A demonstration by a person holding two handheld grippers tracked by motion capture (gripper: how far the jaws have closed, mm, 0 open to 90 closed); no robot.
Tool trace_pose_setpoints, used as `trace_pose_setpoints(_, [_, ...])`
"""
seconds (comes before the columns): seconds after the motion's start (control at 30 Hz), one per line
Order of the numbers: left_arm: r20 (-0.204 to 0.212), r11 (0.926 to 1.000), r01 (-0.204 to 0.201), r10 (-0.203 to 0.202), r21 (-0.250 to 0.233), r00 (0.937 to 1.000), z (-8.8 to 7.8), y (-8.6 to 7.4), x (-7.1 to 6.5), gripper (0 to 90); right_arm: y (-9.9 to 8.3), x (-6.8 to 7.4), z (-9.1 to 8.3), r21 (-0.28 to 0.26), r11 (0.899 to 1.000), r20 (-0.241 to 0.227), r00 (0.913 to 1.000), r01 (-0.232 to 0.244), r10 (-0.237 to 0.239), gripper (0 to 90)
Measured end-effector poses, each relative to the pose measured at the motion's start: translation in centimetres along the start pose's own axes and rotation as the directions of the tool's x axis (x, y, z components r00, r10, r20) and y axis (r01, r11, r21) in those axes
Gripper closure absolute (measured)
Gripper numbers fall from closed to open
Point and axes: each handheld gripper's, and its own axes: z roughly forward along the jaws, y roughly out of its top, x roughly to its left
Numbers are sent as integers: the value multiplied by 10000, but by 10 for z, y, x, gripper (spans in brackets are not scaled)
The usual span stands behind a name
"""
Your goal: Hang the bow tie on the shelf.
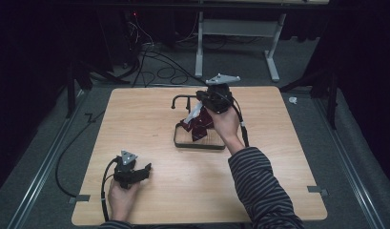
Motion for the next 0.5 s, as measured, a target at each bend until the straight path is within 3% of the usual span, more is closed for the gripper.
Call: trace_pose_setpoints(0.5, [-2, 10000, -6, 6, 6, 10000, 0, 0, 0, 293, 0, 1, 1, 66, 10000, -41, 10000, 74, -74, 874])
